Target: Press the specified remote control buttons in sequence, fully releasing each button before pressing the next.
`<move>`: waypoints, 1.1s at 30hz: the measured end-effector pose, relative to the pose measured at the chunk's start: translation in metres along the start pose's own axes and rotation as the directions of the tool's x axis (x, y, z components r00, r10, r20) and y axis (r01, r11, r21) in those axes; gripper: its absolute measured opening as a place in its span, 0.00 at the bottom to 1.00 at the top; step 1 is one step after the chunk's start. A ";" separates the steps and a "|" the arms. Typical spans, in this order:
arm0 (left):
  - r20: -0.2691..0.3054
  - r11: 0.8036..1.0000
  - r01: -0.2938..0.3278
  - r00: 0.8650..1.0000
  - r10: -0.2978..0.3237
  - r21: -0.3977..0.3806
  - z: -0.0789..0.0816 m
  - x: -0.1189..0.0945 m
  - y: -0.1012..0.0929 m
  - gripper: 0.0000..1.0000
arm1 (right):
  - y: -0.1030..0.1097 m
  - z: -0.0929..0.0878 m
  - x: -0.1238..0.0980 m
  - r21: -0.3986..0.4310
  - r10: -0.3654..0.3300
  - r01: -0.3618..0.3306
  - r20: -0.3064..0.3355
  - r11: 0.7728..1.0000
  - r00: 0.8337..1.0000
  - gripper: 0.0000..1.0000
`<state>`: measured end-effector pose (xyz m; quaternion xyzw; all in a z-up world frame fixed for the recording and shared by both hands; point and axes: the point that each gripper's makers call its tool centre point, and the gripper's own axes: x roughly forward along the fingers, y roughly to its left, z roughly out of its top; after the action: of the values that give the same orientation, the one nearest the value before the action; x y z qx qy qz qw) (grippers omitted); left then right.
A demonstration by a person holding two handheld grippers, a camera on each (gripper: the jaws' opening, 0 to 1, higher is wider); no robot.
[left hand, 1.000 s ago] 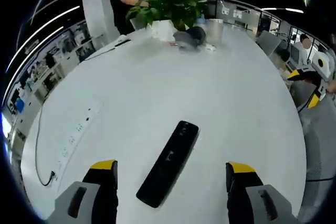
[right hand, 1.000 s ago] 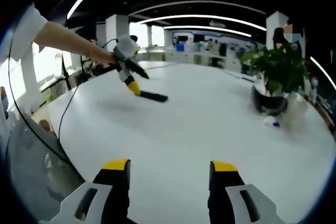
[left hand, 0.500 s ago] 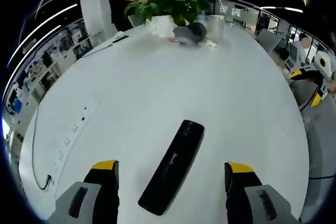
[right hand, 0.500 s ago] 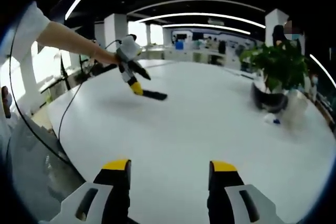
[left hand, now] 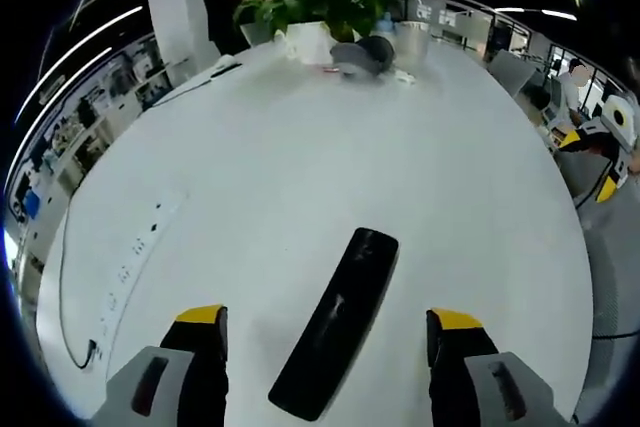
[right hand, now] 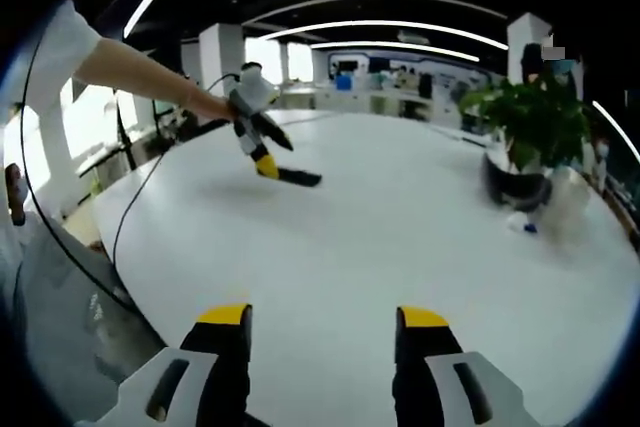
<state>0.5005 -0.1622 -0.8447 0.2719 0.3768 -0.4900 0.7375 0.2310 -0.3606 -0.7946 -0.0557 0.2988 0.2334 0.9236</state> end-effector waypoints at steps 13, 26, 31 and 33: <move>-0.029 0.999 -0.015 0.999 0.016 0.028 -0.005 0.008 0.001 0.81 | 0.002 -0.001 0.001 0.007 0.013 -0.013 -0.007 1.000 1.000 0.54; -0.058 0.998 -0.019 0.998 0.022 0.066 -0.010 0.013 0.000 0.74 | 0.003 -0.003 0.002 0.010 0.026 -0.026 -0.013 1.000 1.000 0.52; -0.056 0.998 0.003 0.998 0.000 0.067 -0.008 0.014 -0.003 0.66 | 0.004 -0.003 0.002 0.009 0.029 -0.029 -0.014 1.000 0.999 0.52; -0.062 0.998 0.013 0.998 -0.010 0.058 -0.009 0.015 -0.005 0.62 | 0.003 -0.003 0.002 0.005 0.025 -0.025 -0.013 1.000 1.000 0.52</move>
<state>0.4968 -0.1649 -0.8618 0.3062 0.3864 -0.4964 0.7145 0.2290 -0.3579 -0.7979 -0.0512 0.3062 0.2438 0.9188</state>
